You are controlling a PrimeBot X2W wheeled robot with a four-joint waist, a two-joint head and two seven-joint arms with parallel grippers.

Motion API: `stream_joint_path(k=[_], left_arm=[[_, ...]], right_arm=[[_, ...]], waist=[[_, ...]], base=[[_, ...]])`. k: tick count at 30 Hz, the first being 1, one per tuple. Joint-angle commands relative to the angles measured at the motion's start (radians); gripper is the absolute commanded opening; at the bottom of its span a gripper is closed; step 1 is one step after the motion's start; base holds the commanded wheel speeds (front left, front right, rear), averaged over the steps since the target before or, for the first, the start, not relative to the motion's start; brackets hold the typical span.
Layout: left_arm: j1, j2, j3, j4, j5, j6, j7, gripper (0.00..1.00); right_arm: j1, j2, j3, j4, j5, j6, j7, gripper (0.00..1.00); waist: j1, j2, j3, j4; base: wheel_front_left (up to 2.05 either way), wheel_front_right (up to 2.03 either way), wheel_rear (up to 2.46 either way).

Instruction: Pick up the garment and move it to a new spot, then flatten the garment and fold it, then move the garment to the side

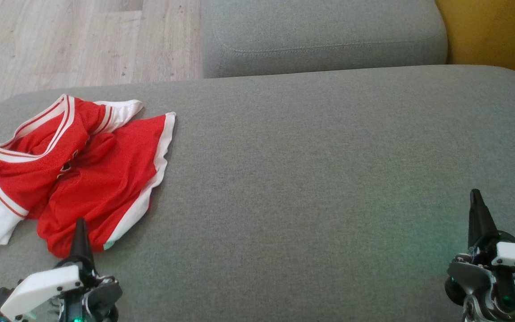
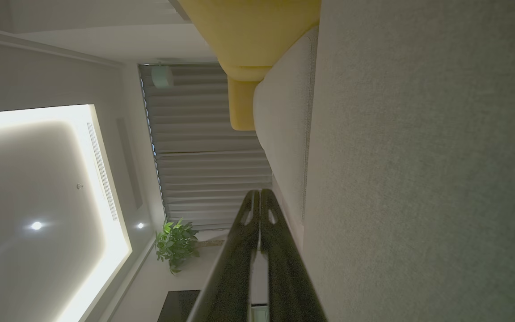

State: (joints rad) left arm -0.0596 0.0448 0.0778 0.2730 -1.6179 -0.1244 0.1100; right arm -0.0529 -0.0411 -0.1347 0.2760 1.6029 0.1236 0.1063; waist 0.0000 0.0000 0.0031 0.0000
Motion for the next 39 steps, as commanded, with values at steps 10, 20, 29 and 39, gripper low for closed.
stream_joint_path(k=[10,20,29,39], left_arm=[[-0.048,0.005,0.036,-0.028,0.009,-0.006,0.003,0.0],[-0.048,0.005,0.036,-0.028,0.009,-0.006,0.003,0.0],[-0.048,0.005,0.036,-0.028,0.009,-0.006,0.003,0.0],[-0.048,0.005,0.036,-0.028,0.009,-0.006,0.003,0.0]], right_arm=[[-0.055,-0.009,0.021,-0.031,0.006,0.007,0.007,0.0],[-0.055,-0.009,0.021,-0.031,0.006,0.007,0.007,0.0],[-0.055,-0.009,0.021,-0.031,0.006,0.007,0.007,0.0],[-0.055,-0.009,0.021,-0.031,0.006,0.007,0.007,0.0]], waist=[[0.0,0.0,0.0,0.0],[0.0,0.0,0.0,0.0],[0.0,0.0,0.0,0.0],[0.0,0.0,0.0,0.0]], base=[[0.0,0.0,0.0],[0.0,0.0,0.0],[0.0,0.0,0.0],[0.0,0.0,0.0]])
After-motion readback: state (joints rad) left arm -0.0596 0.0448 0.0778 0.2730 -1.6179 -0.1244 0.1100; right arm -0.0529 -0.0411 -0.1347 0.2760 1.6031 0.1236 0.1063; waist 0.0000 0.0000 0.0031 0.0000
